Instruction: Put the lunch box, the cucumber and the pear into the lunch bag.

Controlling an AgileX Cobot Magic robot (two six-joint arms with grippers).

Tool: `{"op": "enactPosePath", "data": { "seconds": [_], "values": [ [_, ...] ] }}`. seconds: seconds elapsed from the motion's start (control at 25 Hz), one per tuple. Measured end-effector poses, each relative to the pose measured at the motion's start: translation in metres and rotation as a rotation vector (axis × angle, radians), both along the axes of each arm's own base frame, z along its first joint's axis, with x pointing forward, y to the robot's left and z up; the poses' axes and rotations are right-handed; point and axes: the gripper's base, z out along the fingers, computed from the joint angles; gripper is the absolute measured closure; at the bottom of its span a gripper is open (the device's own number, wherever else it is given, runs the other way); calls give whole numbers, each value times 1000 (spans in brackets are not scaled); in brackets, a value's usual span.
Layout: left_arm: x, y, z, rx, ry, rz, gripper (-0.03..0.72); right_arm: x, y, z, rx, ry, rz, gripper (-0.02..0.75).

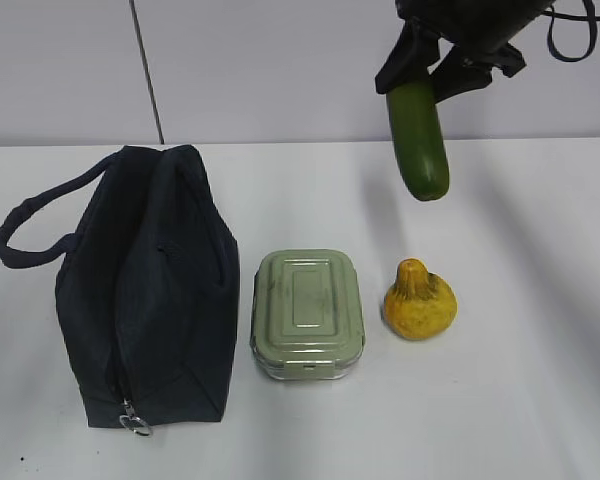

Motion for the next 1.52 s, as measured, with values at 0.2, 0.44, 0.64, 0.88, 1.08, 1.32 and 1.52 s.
{"op": "enactPosePath", "data": {
  "seconds": [0.2, 0.44, 0.64, 0.88, 1.08, 1.32, 1.52],
  "values": [
    [33, -6, -10, -66, 55, -55, 275, -10, 39, 1, 21, -9, 103, 319],
    [63, -7, -31, -78, 145, -66, 274, -27, 88, 2, 31, -6, 220, 319],
    [82, -7, -49, -88, 213, -78, 274, -41, 119, 5, 95, 1, 299, 319],
    [95, -18, -64, -85, 244, -121, 333, -48, 133, 12, 208, 11, 336, 319],
    [101, -28, -75, -48, 266, -140, 456, -48, 135, 15, 243, 6, 328, 319],
    [103, -28, -75, -45, 261, -128, 682, -49, 146, 26, 384, -37, 344, 319],
    [104, -29, -73, -91, 261, -105, 704, -55, 171, 34, 493, -104, 364, 319]
  ]
}}
